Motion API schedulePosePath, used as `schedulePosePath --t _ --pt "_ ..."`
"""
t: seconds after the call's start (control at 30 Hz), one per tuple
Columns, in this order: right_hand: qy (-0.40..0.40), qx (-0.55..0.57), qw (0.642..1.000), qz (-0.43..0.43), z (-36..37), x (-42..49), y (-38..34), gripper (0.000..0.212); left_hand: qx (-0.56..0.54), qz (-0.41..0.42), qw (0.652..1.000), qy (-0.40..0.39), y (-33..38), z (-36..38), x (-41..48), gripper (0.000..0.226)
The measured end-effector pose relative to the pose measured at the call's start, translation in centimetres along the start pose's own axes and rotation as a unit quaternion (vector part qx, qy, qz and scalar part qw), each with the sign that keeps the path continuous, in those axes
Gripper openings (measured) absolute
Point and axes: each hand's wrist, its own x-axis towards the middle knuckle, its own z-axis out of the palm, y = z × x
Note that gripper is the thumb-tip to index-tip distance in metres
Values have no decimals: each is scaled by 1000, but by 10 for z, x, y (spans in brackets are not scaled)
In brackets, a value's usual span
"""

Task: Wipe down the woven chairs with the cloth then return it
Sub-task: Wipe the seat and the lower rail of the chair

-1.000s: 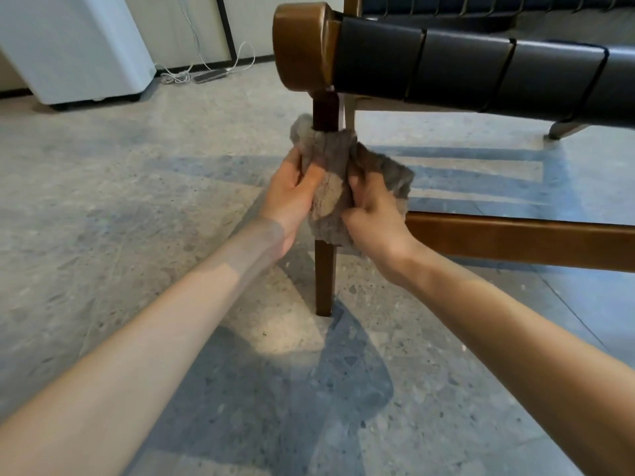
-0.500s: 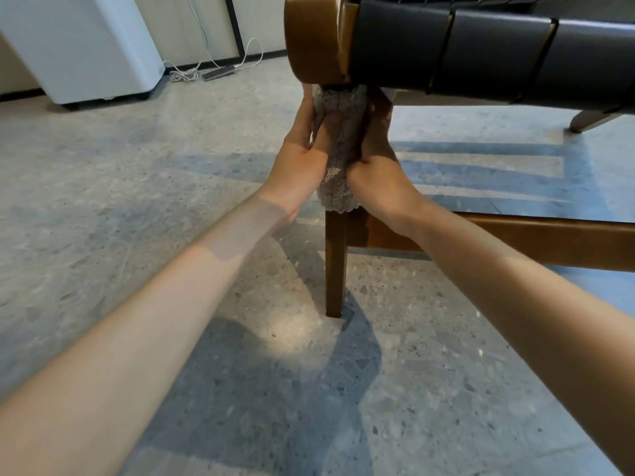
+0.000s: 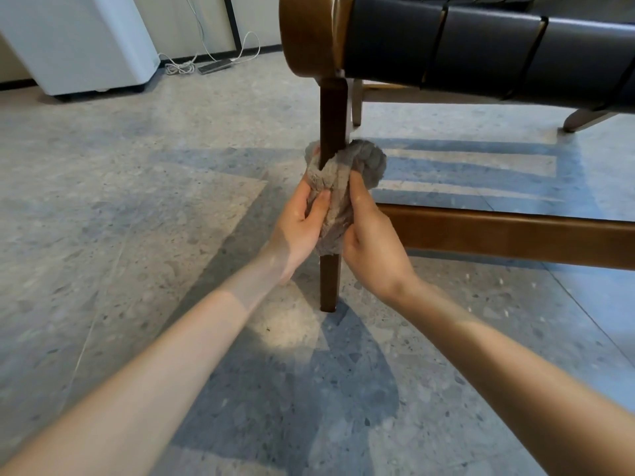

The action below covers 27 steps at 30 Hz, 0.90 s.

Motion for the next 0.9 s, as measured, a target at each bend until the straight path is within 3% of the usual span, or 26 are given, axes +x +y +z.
schedulePosePath --t 0.4,0.5,0.6,0.77,0.9 --pt "58 42 997 9 13 -46 20 60 16 9 999 36 -44 -6 -50 45" --pt "104 55 993 17 15 -39 18 40 29 0 998 51 -49 -5 -57 41" --pt "87 18 996 18 19 -43 21 32 18 3 999 30 -49 -10 -65 44" --pt "83 27 992 93 35 -76 34 39 43 -20 999 12 -61 -8 -86 49" --pt "60 131 976 163 38 -65 34 30 43 -72 996 43 -56 1 -75 48"
